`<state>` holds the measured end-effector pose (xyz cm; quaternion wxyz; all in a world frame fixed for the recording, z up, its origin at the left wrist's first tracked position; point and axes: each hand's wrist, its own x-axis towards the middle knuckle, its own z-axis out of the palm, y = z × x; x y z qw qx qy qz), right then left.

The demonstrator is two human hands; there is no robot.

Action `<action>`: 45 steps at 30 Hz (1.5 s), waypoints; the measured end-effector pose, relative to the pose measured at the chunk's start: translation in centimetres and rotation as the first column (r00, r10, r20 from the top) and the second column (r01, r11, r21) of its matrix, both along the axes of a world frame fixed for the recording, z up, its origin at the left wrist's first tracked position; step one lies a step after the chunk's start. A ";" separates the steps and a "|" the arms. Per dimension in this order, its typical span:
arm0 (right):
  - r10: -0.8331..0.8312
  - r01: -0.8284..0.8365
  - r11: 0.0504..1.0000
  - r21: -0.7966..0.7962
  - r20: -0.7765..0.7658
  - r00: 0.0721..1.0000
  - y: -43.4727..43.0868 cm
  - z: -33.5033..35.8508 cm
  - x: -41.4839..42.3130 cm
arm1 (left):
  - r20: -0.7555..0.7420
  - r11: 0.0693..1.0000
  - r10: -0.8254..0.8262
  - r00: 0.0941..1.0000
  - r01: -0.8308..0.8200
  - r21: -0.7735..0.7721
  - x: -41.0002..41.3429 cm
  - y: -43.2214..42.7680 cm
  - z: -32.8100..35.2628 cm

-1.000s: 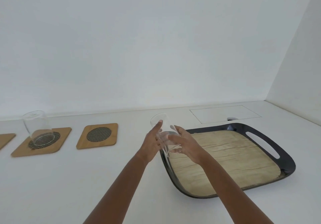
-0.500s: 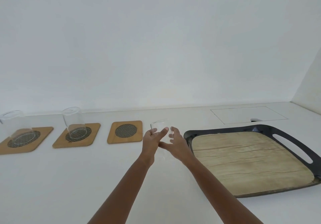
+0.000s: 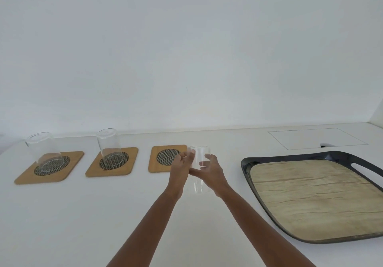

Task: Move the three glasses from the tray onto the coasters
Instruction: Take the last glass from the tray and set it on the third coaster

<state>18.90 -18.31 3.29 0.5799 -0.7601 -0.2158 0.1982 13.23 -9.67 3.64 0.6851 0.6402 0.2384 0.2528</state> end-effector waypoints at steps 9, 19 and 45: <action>0.129 -0.087 0.973 0.215 -0.189 0.973 3.3 -0.4 3.1 | -0.240 0.868 0.185 0.953 -0.044 0.494 -1.9 5.3 -3.8; 0.206 -0.182 0.953 0.242 -0.081 0.975 7.9 -2.0 6.5 | -0.497 0.564 0.359 0.790 0.241 0.790 -2.7 10.3 -10.0; 0.172 -0.191 0.963 0.191 0.111 0.979 16.2 -5.1 8.8 | -0.394 0.639 0.207 0.895 0.182 0.747 0.1 15.6 -10.2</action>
